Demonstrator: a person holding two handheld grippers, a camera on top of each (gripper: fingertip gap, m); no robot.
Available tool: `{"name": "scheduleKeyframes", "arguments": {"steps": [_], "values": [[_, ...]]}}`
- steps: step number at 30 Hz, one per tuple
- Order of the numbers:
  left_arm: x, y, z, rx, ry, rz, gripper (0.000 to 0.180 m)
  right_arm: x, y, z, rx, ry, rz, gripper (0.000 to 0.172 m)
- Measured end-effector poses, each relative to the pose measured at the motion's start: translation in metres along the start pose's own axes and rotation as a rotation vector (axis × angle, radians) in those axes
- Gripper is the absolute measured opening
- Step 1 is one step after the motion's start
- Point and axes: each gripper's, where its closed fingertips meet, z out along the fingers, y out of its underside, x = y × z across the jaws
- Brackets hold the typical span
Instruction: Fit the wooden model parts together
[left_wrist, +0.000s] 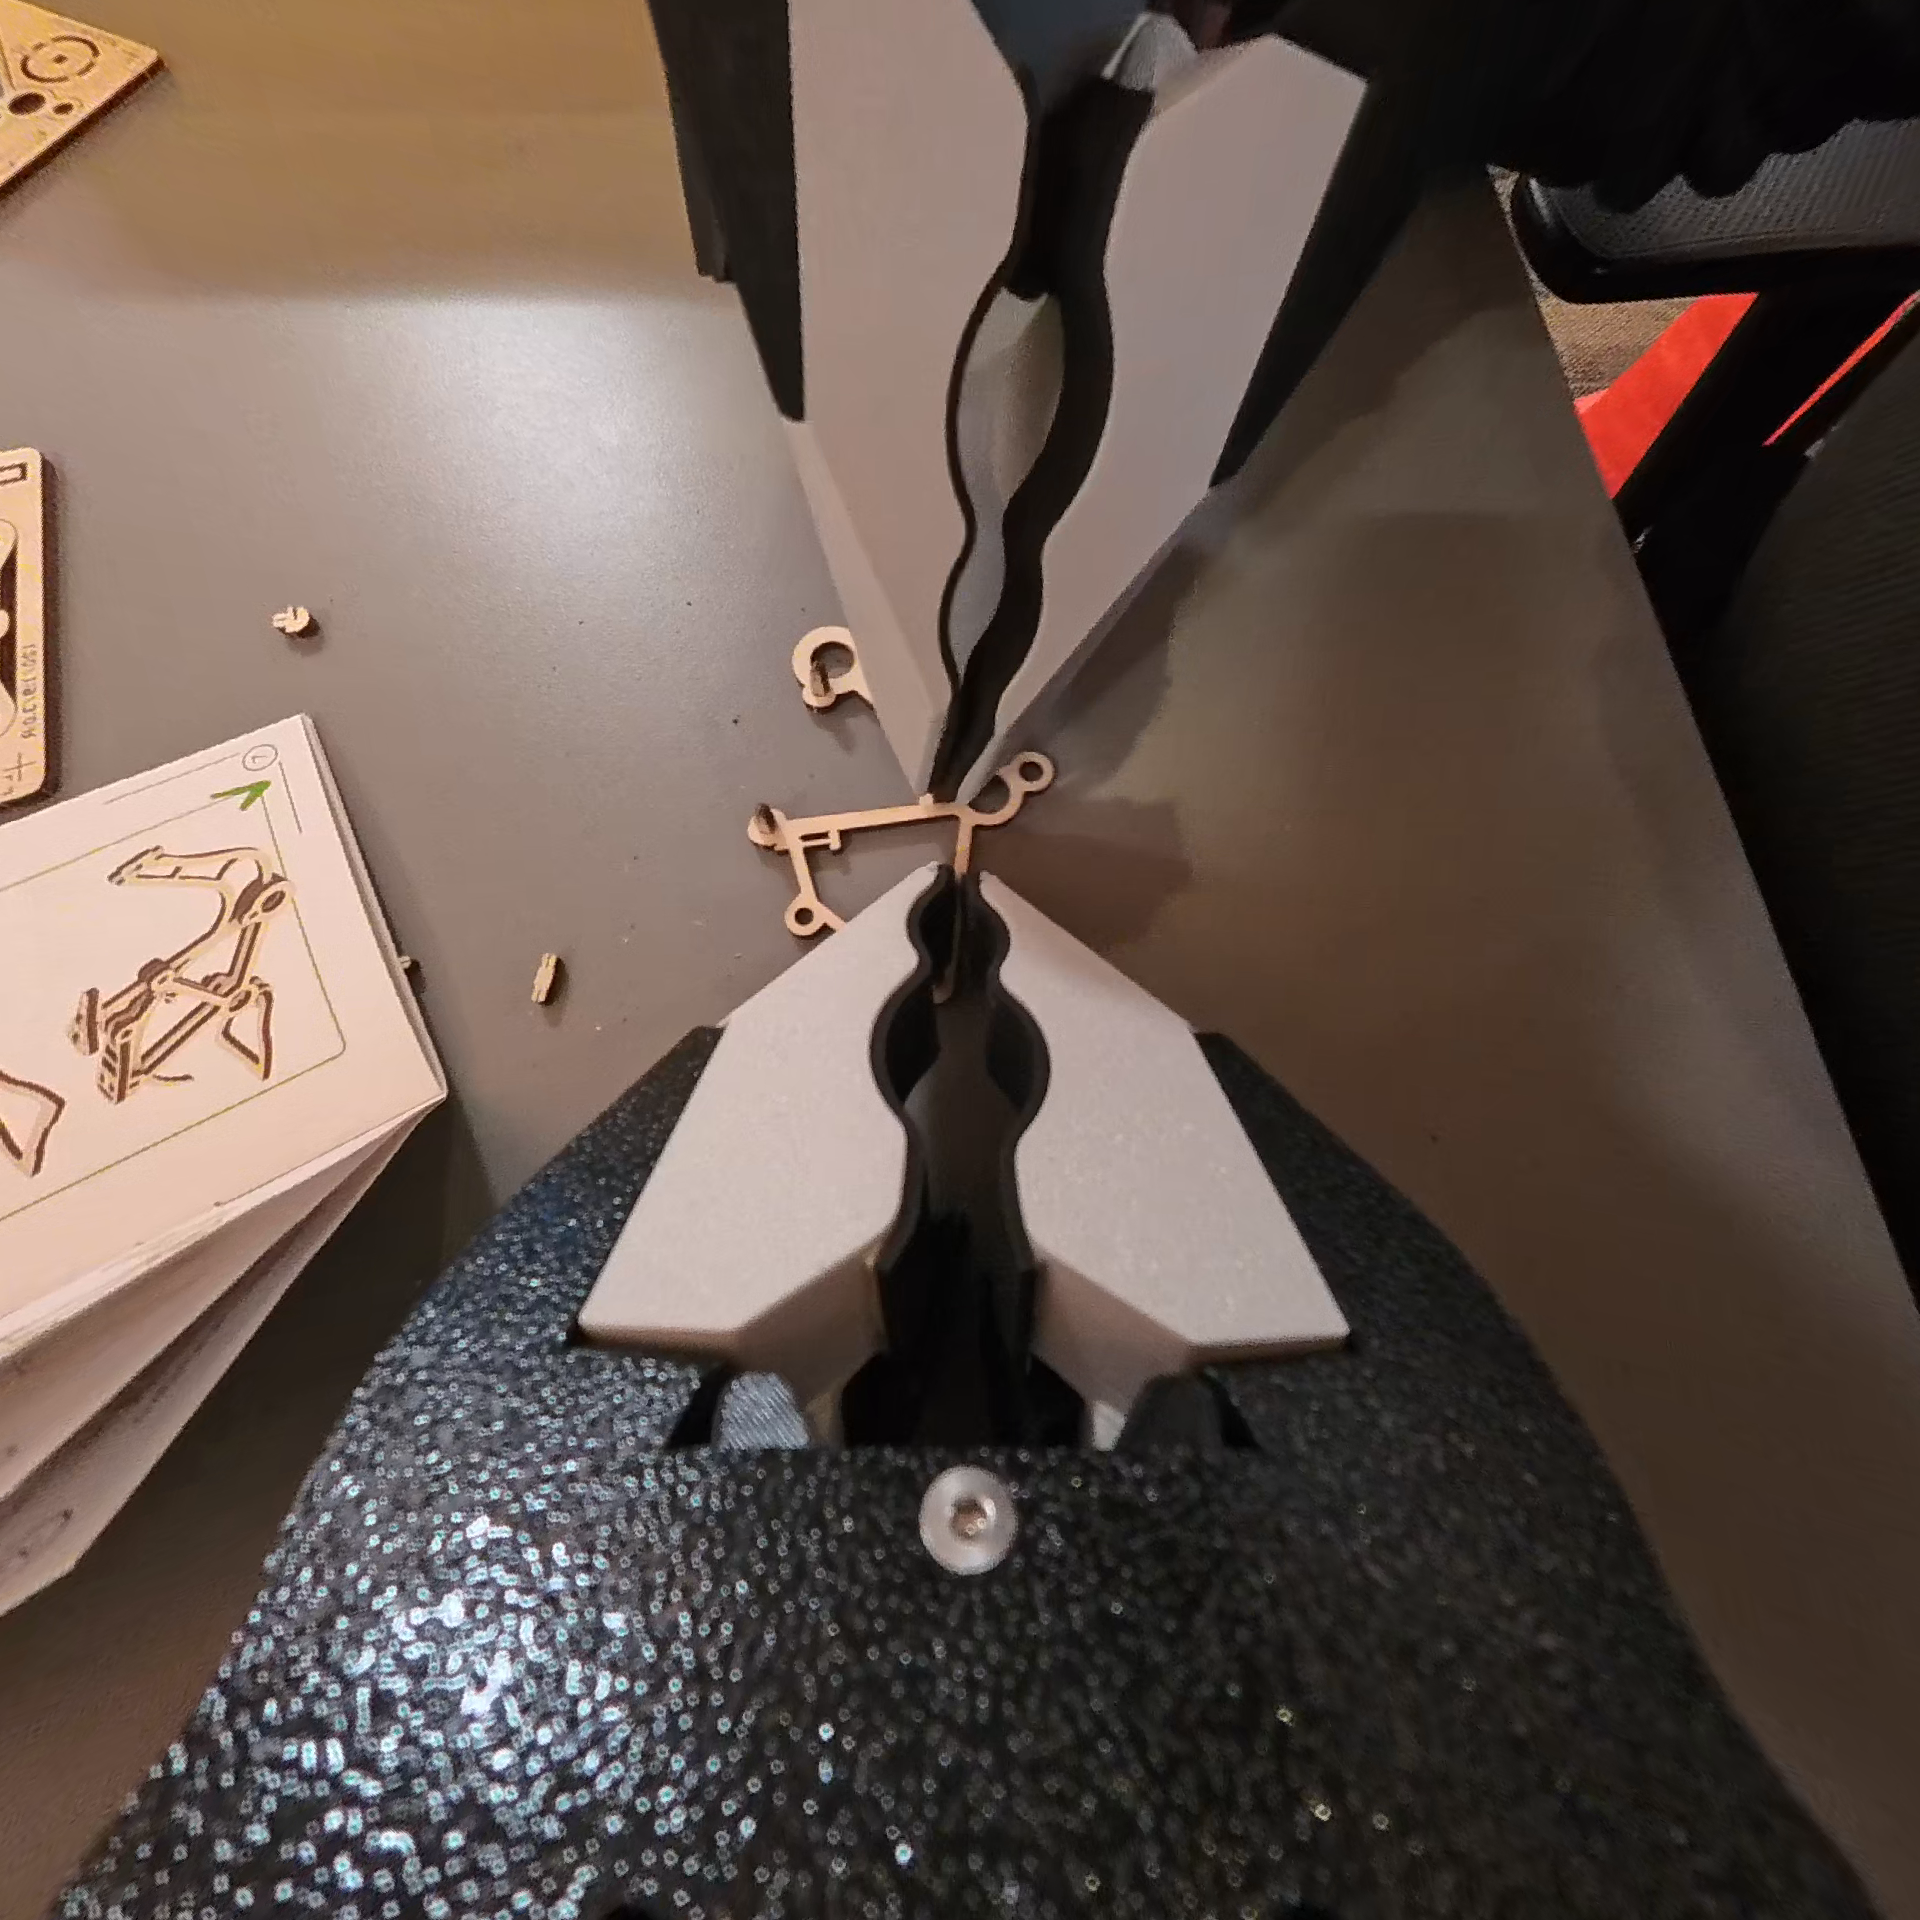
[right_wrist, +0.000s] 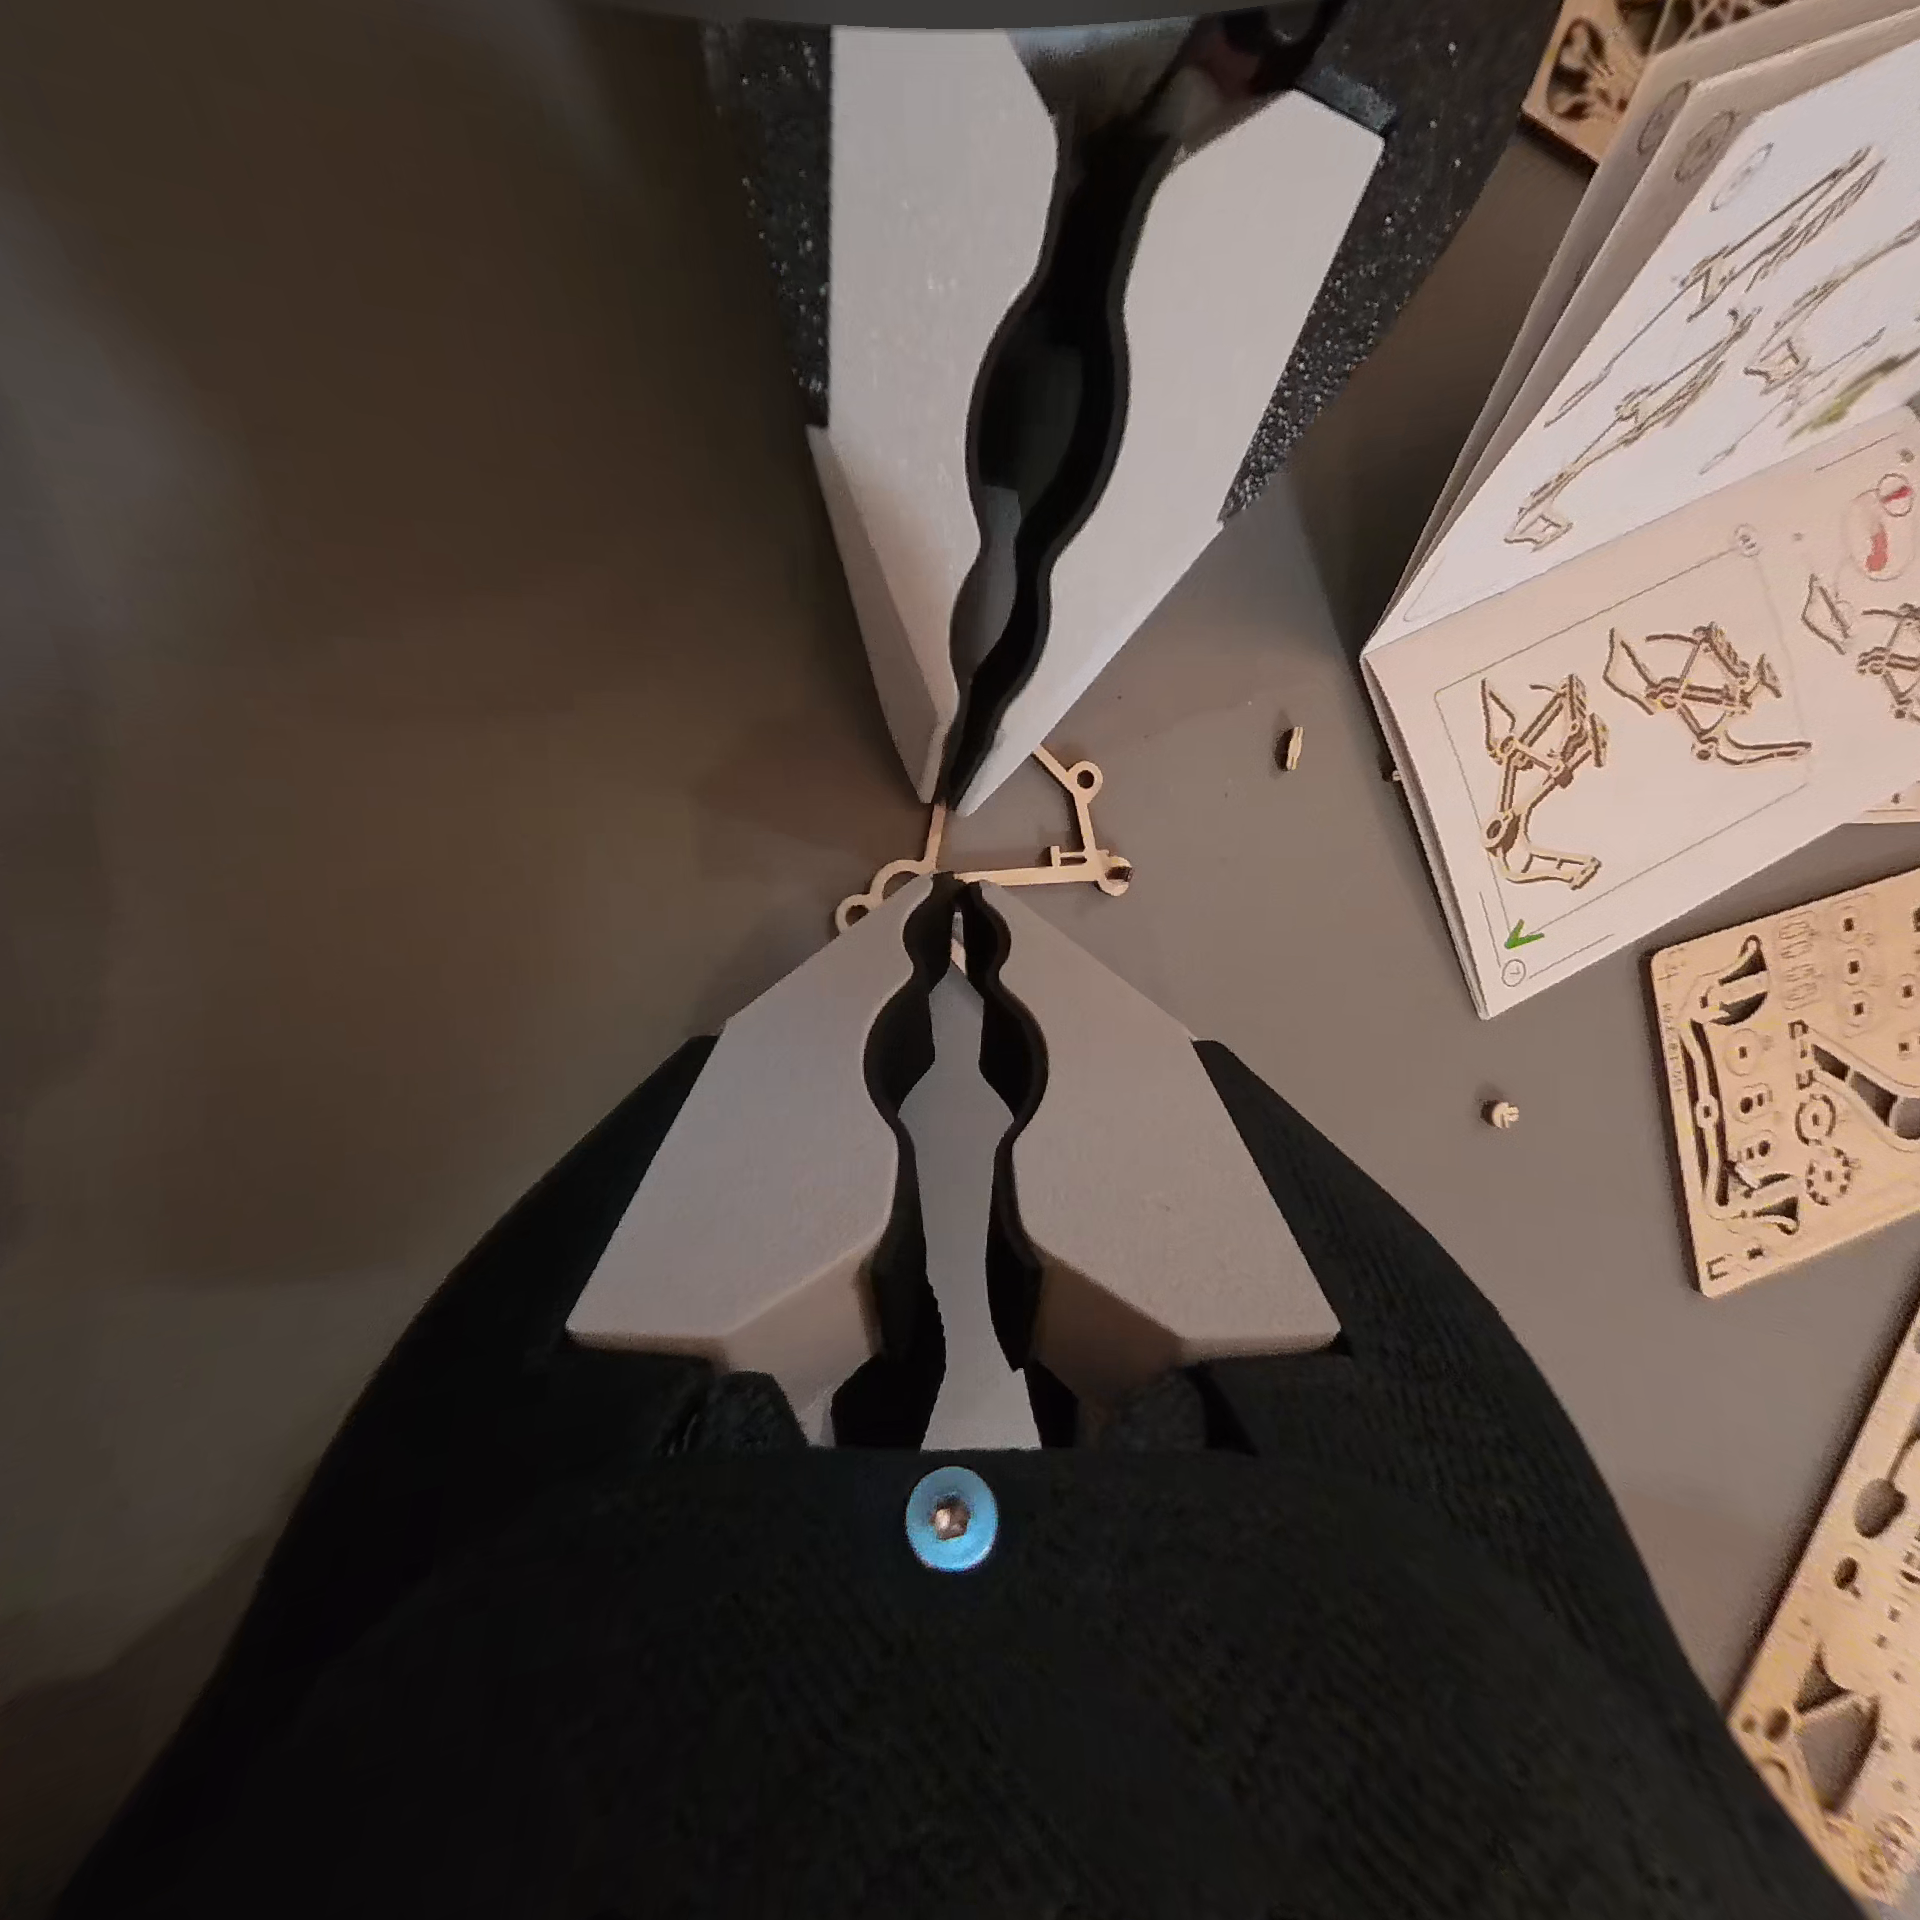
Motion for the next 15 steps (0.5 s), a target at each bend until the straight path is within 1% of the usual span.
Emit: {"name": "scheduleKeyframes", "arguments": {"steps": [4, 8, 12, 15], "values": [[-0.0002, -0.0001, 0.0000, 0.001, 0.005, -0.004, 0.000, 0.0016, 0.0001, 0.0005, 0.002, 0.015, 0.013, 0.000], [0.0001, -0.0001, -0.0001, 0.002, 0.008, 0.003, 0.000, -0.0016, -0.0001, -0.0003, 0.021, -0.038, 0.046, 0.000], [-0.0001, -0.0002, 0.0000, 0.002, 0.006, 0.001, 0.000, 0.0001, 0.0002, 0.0001, -0.015, 0.013, 0.000, 0.000], [-0.0001, -0.0003, 0.0000, 0.003, 0.004, 0.002, 0.000, -0.0025, 0.0004, -0.0005, -0.025, -0.011, 0.018, 0.000]]}}
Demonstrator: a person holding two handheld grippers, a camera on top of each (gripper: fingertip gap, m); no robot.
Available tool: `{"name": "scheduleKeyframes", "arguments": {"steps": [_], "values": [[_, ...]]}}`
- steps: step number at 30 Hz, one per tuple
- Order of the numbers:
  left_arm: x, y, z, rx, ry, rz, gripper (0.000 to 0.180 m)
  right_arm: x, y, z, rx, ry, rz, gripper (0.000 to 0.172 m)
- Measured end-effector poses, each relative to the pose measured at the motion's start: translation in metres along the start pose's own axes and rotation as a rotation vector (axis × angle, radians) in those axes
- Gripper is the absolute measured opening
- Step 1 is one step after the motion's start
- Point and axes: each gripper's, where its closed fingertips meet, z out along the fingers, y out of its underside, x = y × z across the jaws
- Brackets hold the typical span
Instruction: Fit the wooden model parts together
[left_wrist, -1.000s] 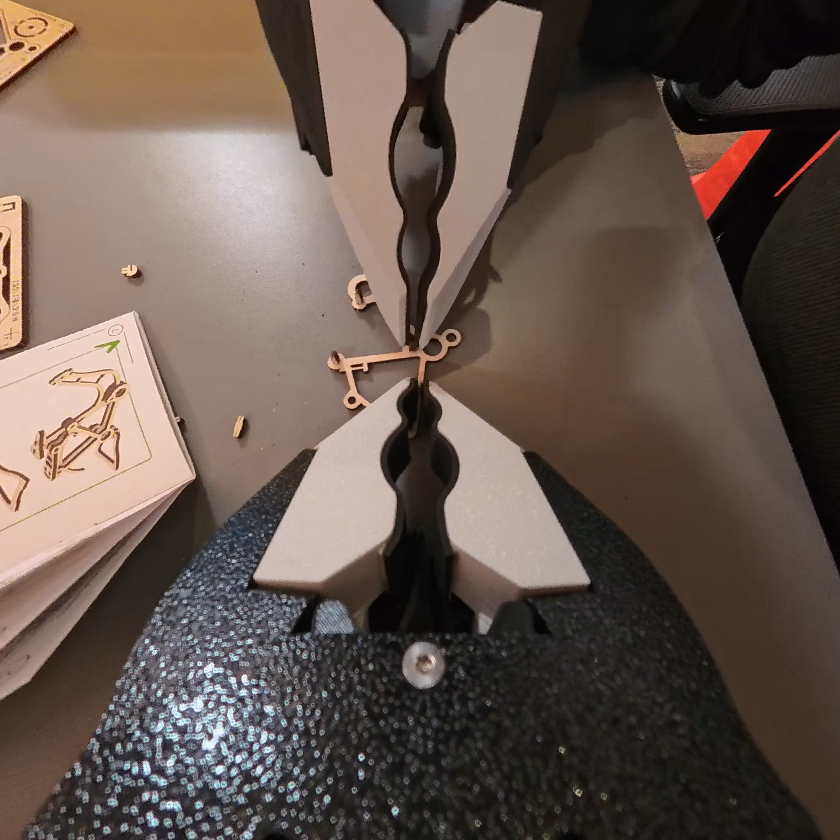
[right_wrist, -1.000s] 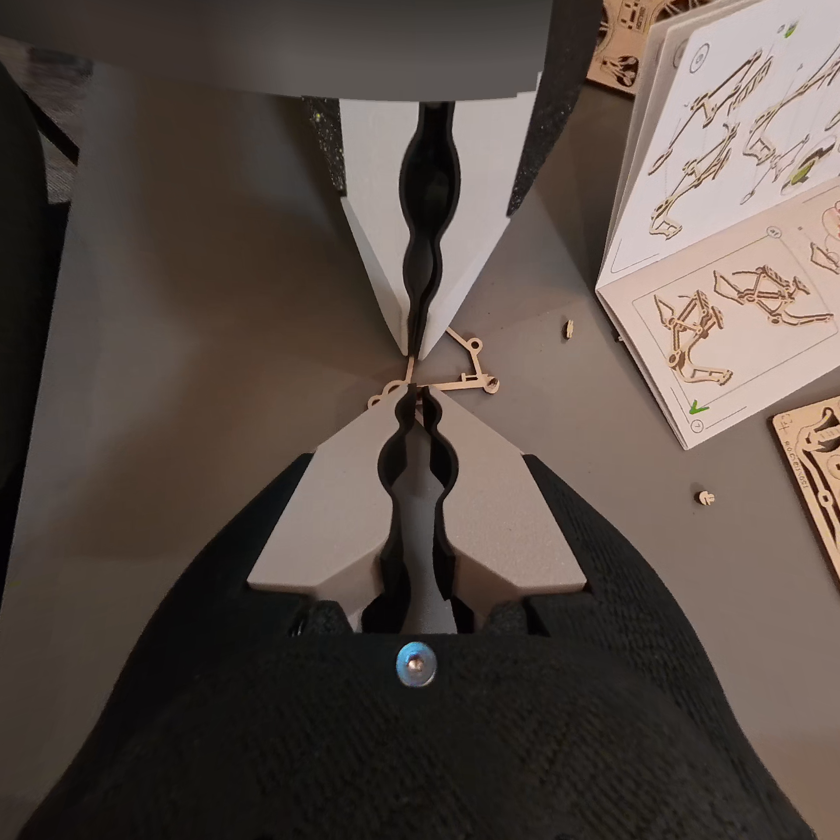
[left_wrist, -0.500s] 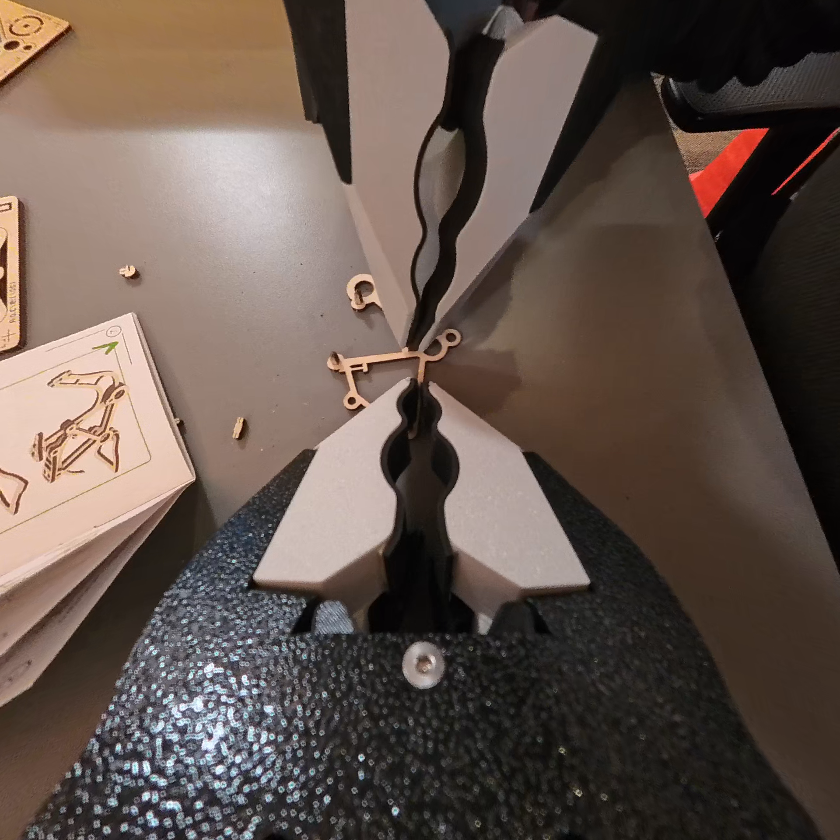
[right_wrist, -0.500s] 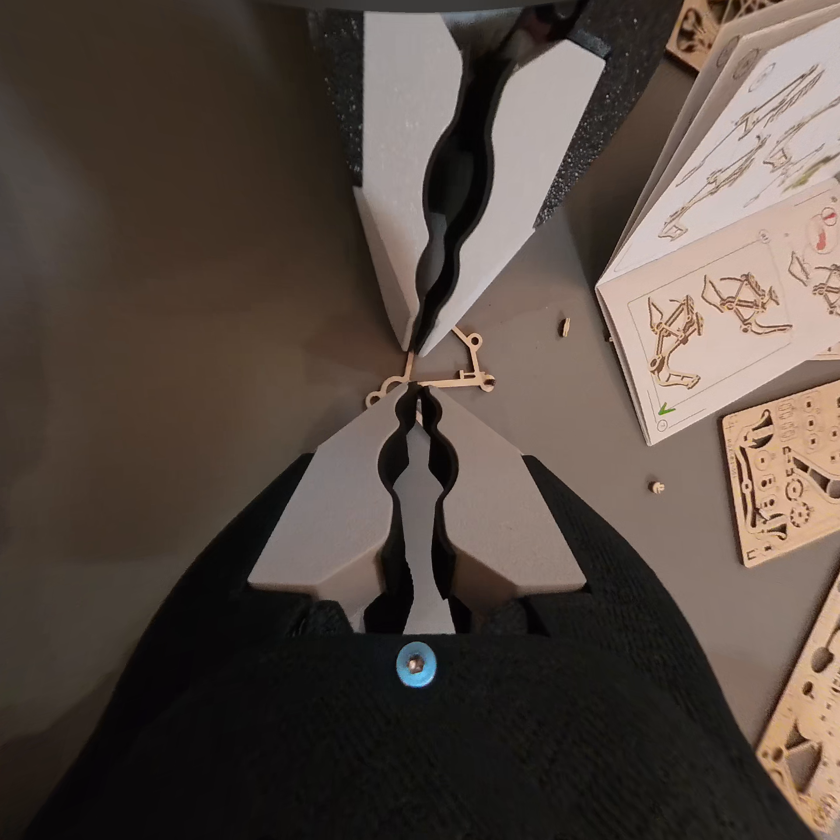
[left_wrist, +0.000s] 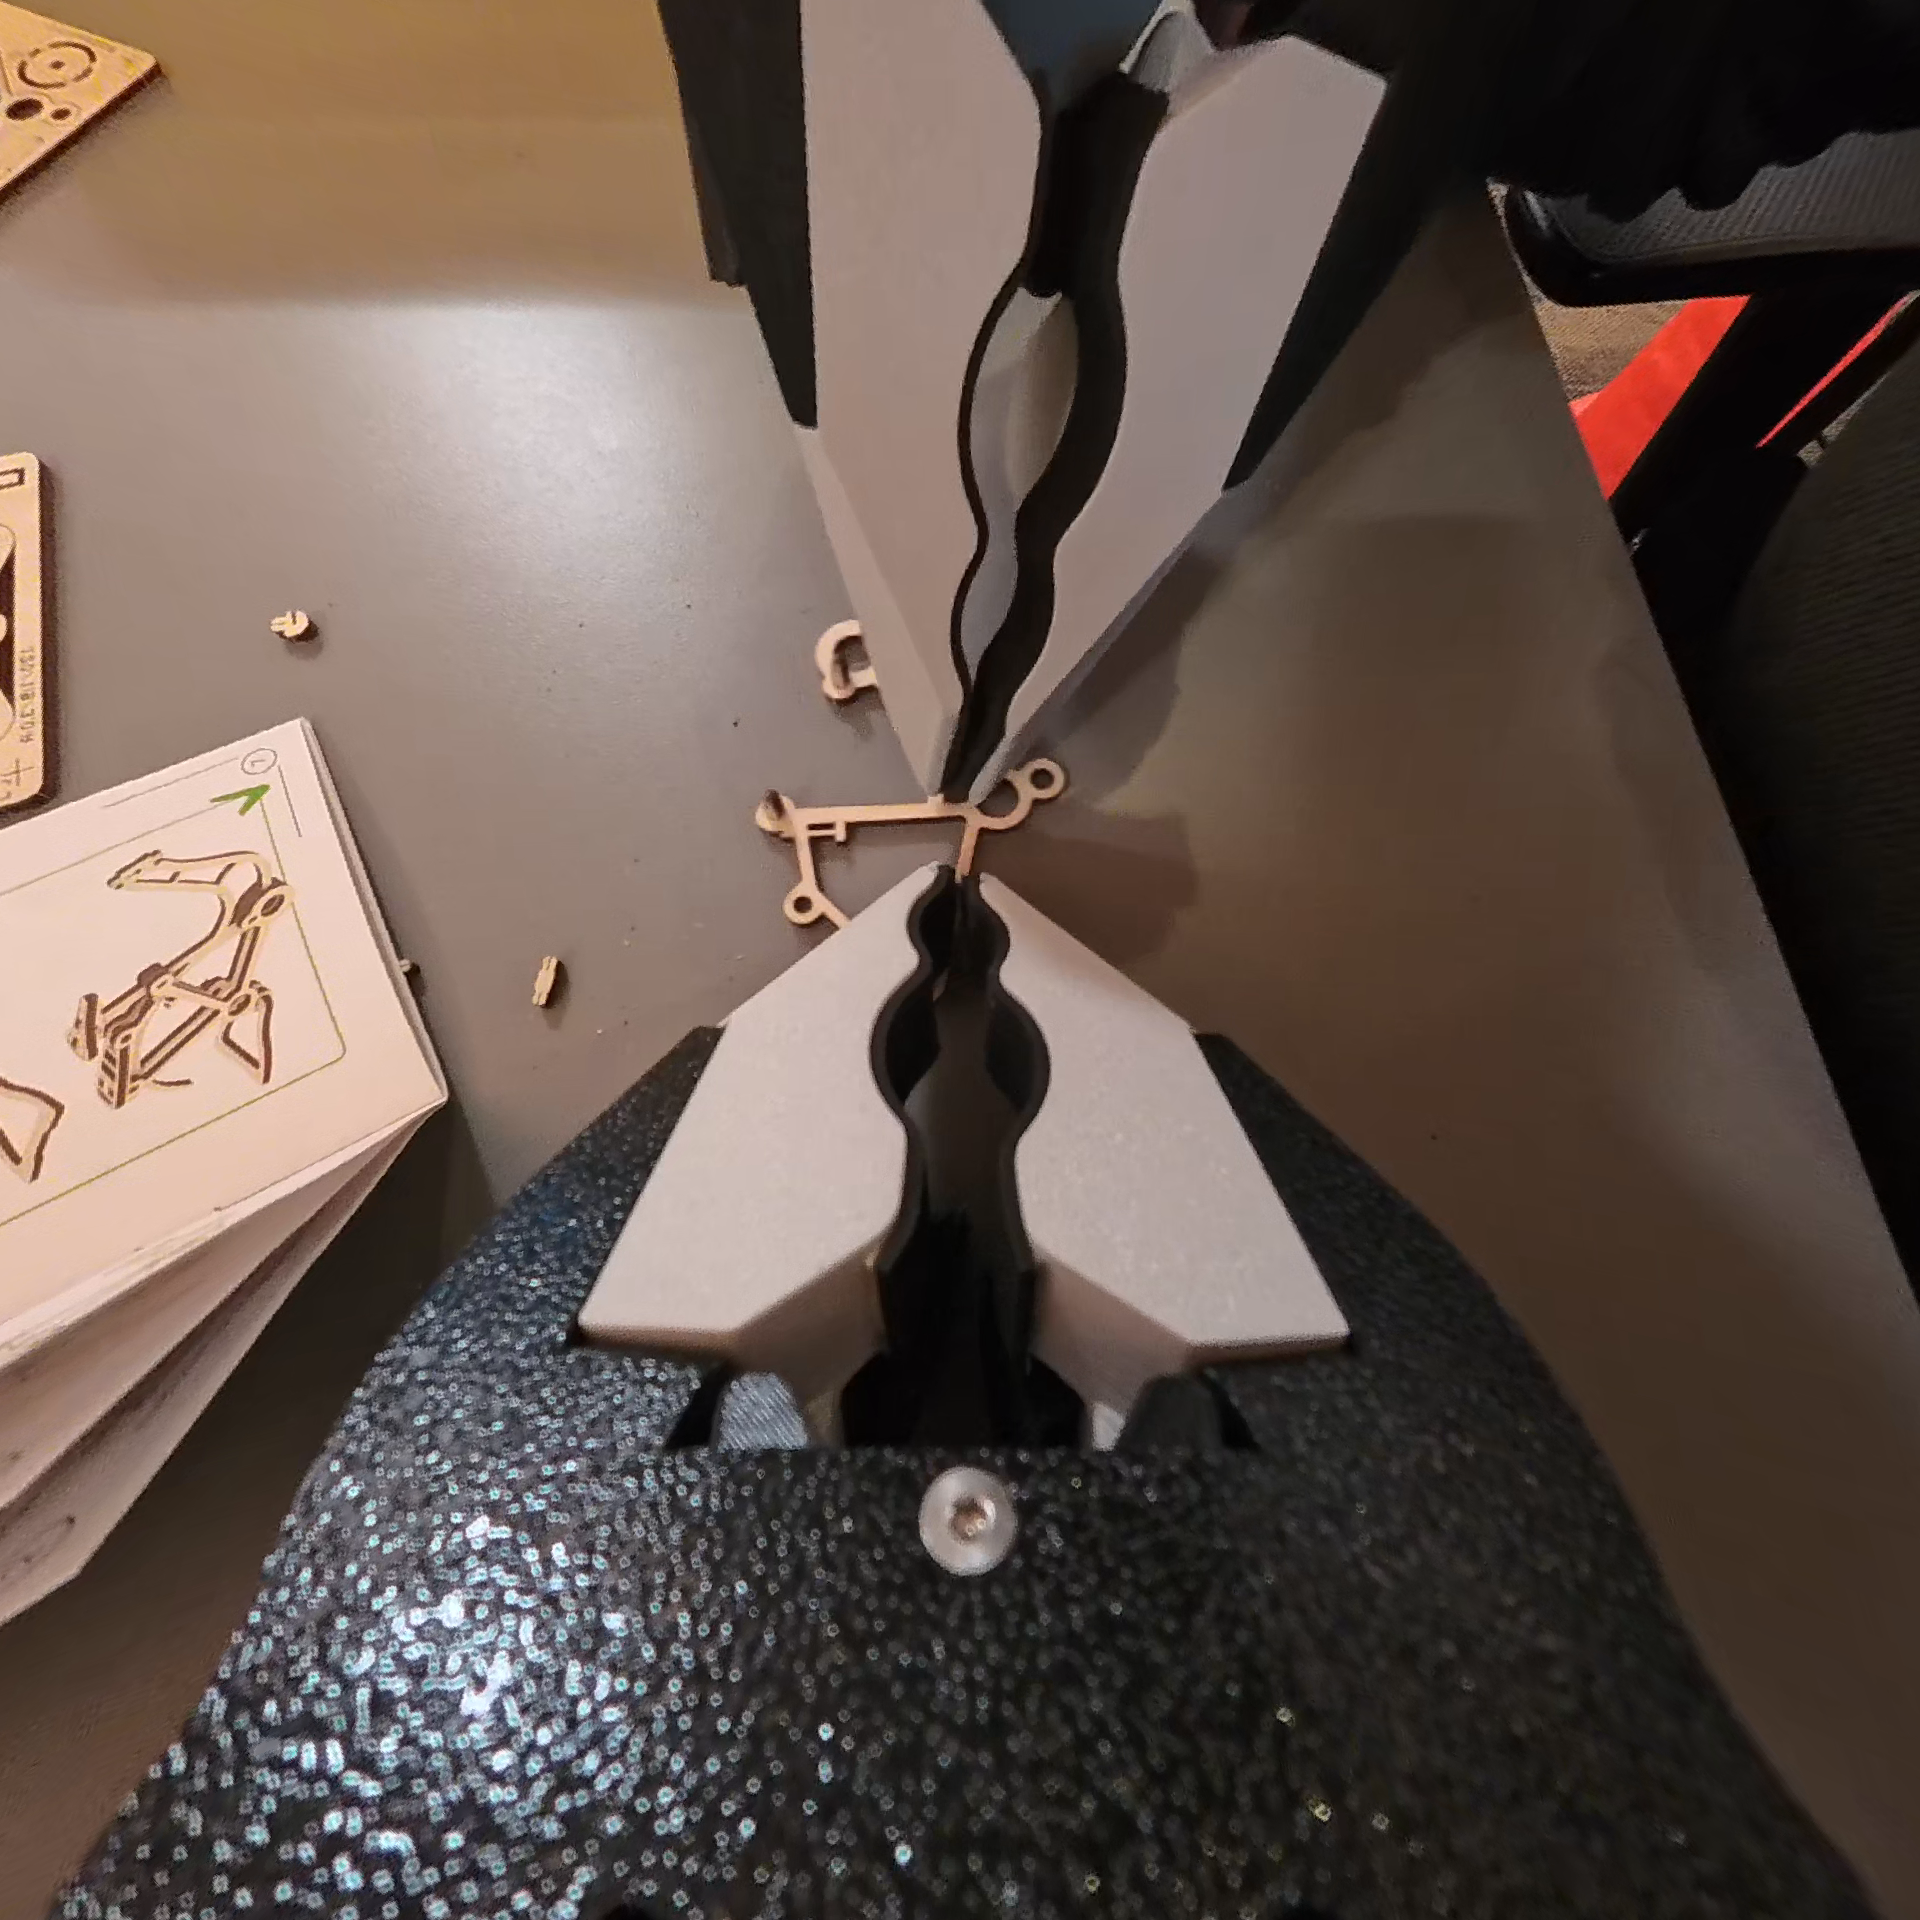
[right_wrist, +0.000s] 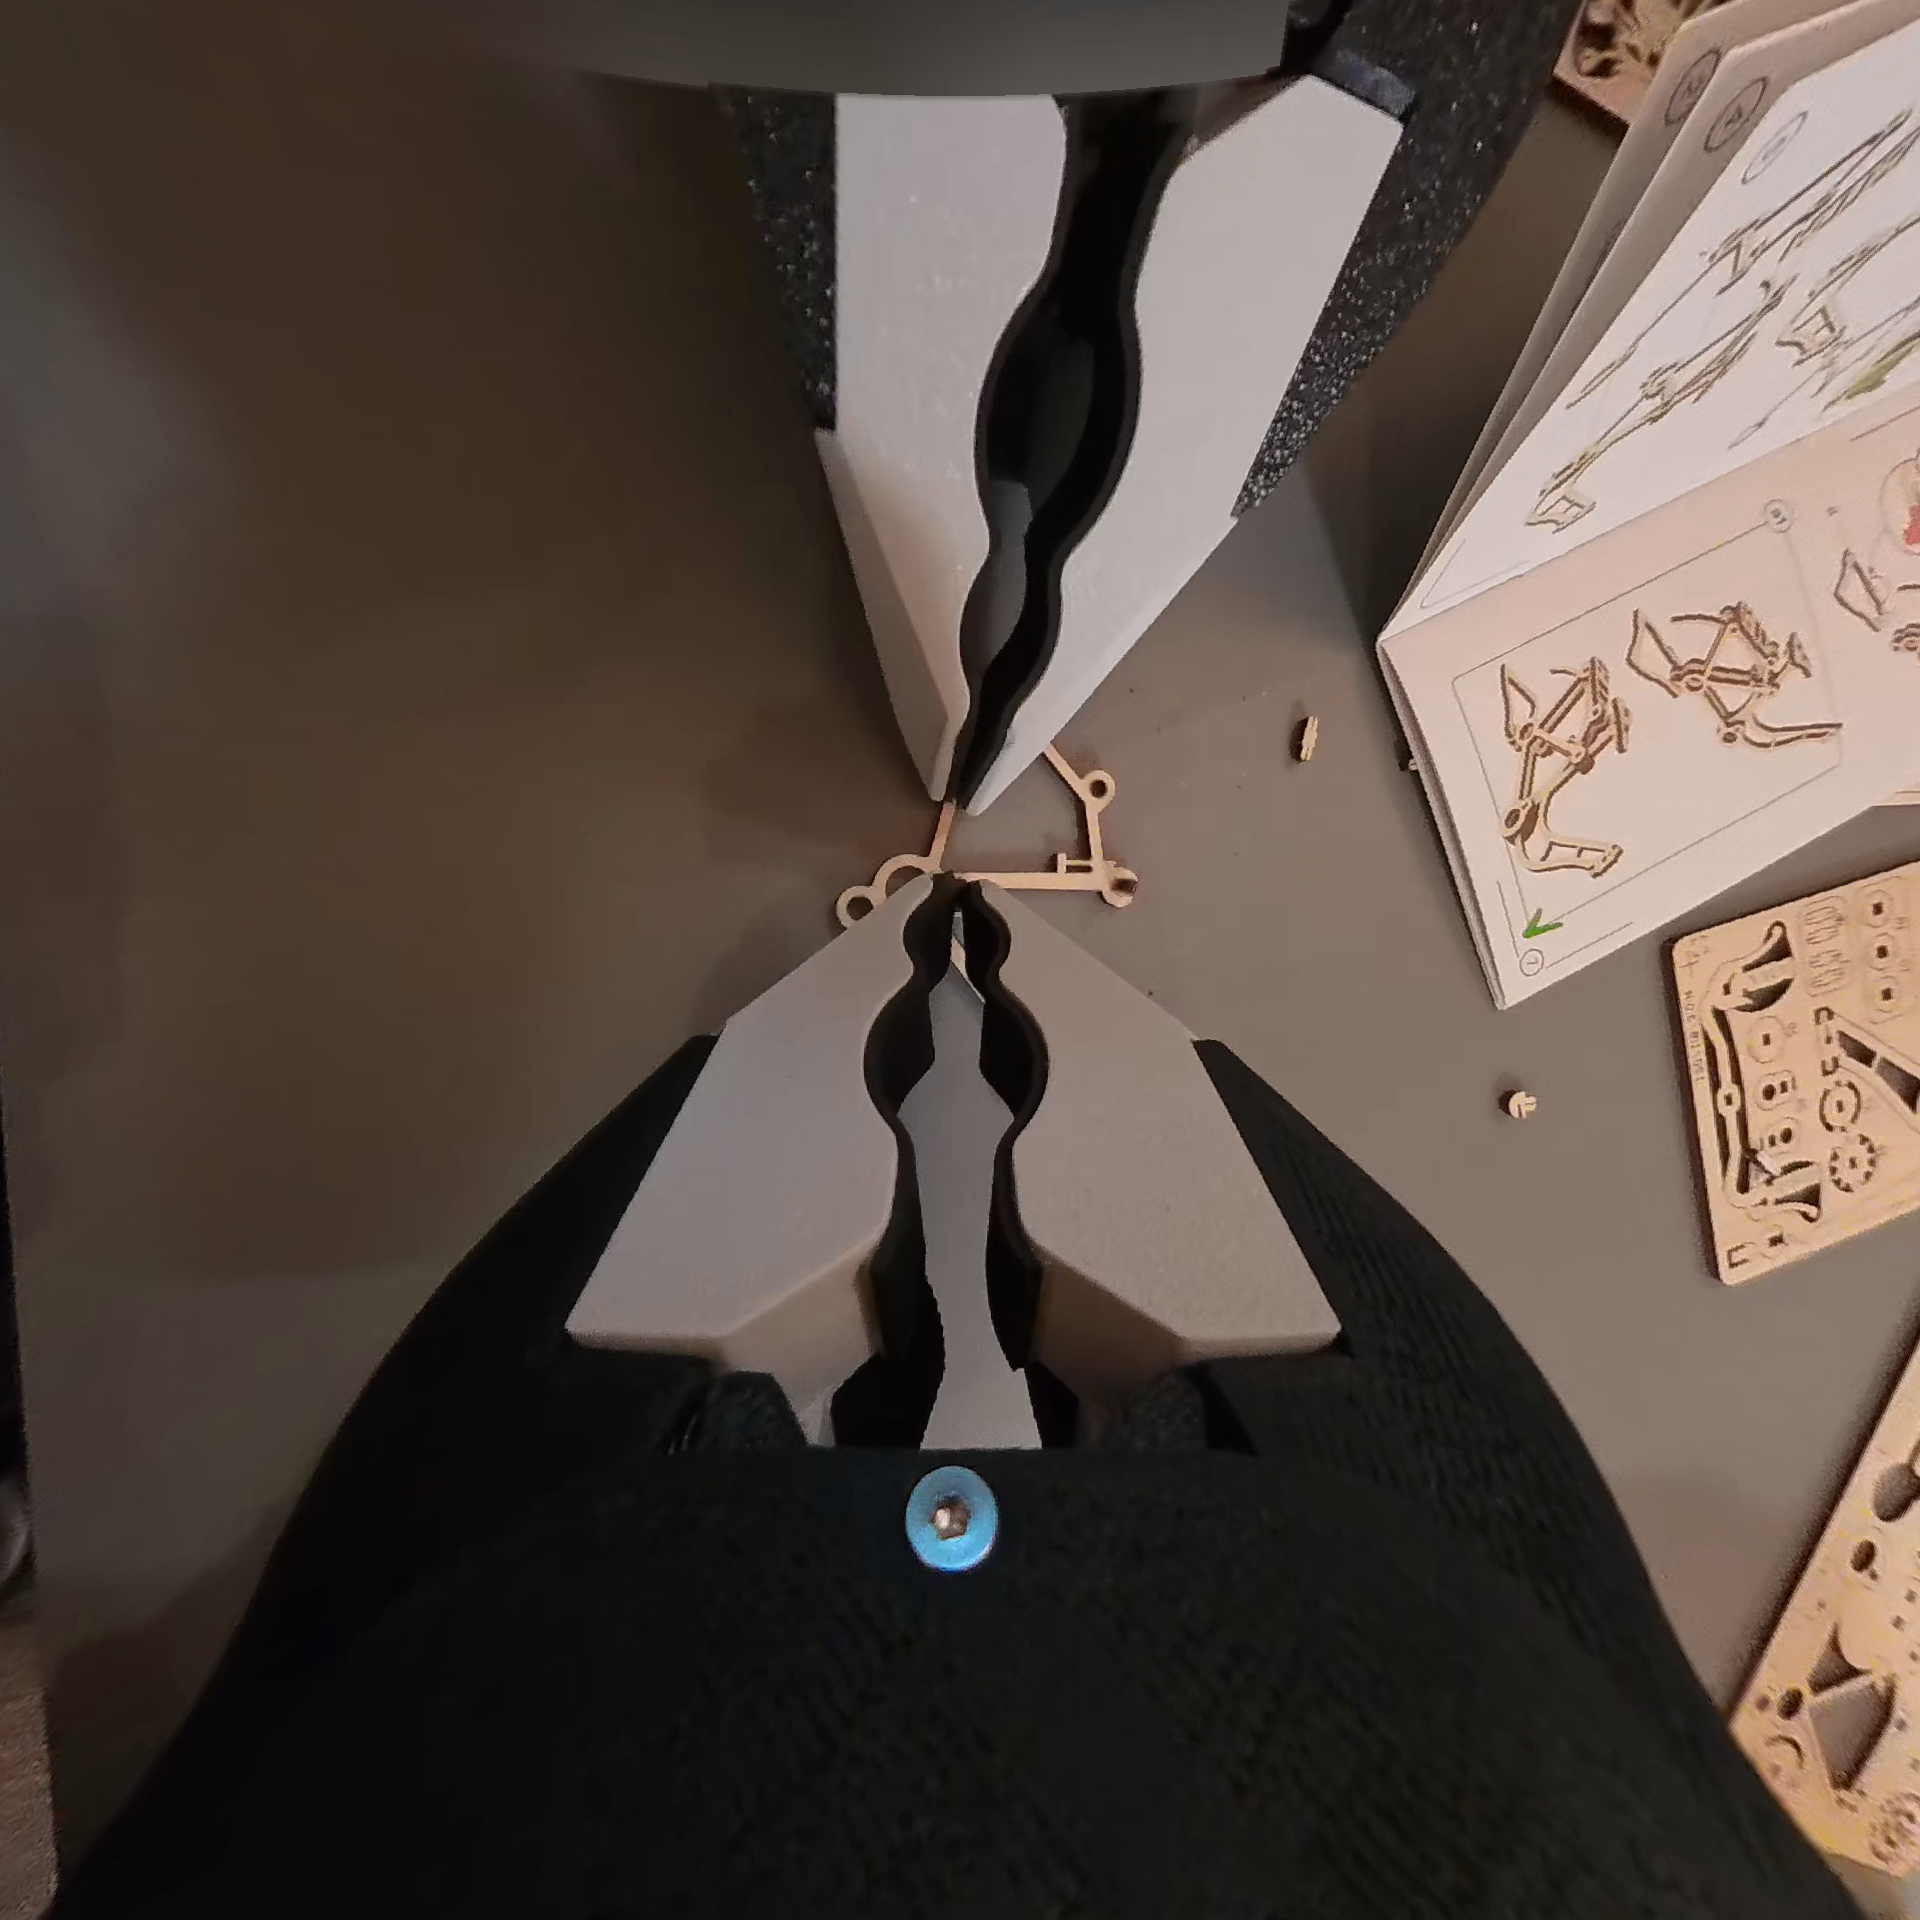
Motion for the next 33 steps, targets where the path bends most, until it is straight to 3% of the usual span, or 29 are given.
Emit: {"name": "scheduleKeyframes", "arguments": {"steps": [33], "values": [[-0.0007, -0.0004, 0.0001, 0.004, -0.010, -0.007, 0.000, 0.0020, -0.0032, -0.0028, 0.097, 0.002, 0.047, 0.005]]}}
